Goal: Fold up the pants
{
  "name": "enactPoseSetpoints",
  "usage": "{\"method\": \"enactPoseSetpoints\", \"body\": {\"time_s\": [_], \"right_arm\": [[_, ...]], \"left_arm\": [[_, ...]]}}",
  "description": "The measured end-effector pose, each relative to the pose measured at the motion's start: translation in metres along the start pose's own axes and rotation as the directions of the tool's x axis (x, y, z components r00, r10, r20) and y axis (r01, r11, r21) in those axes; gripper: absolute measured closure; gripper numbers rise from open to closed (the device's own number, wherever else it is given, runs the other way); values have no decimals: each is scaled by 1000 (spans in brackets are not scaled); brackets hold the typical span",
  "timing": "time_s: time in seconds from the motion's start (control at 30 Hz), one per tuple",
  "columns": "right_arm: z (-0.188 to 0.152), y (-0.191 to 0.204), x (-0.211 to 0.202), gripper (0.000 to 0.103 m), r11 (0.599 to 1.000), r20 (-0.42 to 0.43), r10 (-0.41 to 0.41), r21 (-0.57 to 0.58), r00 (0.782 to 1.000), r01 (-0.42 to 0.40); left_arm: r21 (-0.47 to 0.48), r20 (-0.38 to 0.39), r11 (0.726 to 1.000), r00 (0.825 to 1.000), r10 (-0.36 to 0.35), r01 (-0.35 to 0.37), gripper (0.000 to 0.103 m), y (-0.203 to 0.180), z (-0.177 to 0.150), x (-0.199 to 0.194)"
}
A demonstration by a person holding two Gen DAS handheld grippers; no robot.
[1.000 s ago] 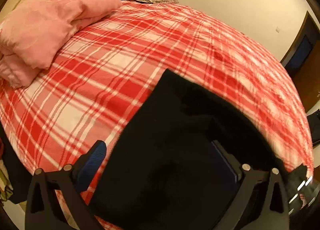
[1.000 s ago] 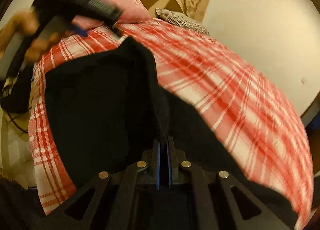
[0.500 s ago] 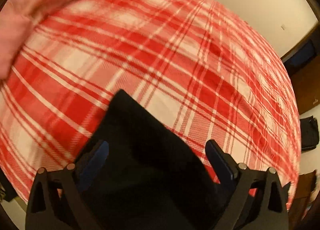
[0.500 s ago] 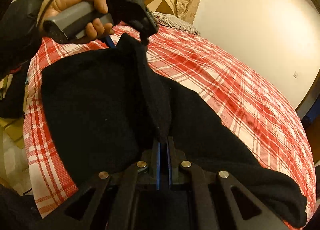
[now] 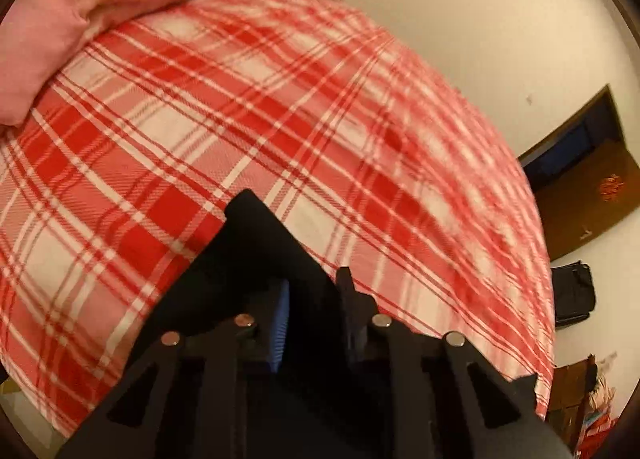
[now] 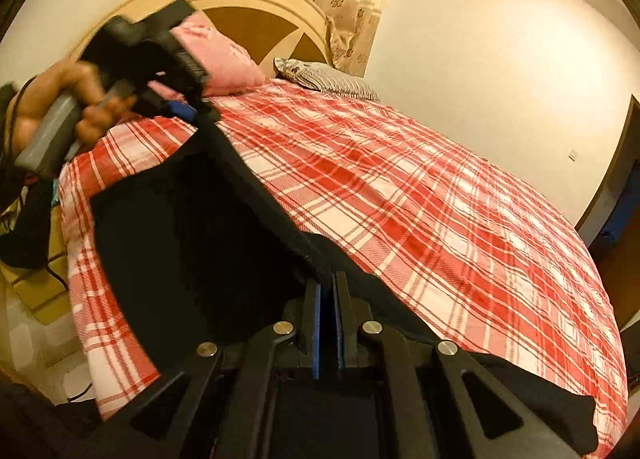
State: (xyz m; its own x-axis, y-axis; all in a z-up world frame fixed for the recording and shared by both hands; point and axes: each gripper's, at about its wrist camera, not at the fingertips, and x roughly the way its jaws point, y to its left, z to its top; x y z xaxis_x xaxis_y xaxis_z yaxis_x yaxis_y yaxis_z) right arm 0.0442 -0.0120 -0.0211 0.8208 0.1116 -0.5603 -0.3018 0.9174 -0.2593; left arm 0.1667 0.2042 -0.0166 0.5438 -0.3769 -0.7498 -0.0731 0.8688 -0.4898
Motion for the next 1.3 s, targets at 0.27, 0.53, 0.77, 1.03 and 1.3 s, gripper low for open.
{"method": "enactPoseSetpoints", "body": {"time_s": [0.27, 0.53, 0.77, 1.03, 1.3], "right_arm": [[-29, 33, -11, 98, 997, -41, 34, -64, 999, -37], [-56, 50, 5, 98, 995, -109, 52, -79, 993, -61], [-70, 57, 18, 98, 995, -157, 47, -85, 987, -61], [-79, 65, 15, 98, 991, -184, 72, -94, 980, -90], [-83, 67, 10, 97, 988, -179, 69, -127, 981, -93]], "left_arm": [[86, 84, 996, 996, -10, 2, 79, 13, -52, -61], [92, 17, 988, 993, 120, -121, 79, 46, -105, -47], [67, -7, 982, 984, 176, -175, 76, 69, -120, -29], [161, 4, 957, 970, 242, -240, 71, 63, -127, -40], [154, -24, 949, 959, 283, -276, 66, 70, -129, -37]]}}
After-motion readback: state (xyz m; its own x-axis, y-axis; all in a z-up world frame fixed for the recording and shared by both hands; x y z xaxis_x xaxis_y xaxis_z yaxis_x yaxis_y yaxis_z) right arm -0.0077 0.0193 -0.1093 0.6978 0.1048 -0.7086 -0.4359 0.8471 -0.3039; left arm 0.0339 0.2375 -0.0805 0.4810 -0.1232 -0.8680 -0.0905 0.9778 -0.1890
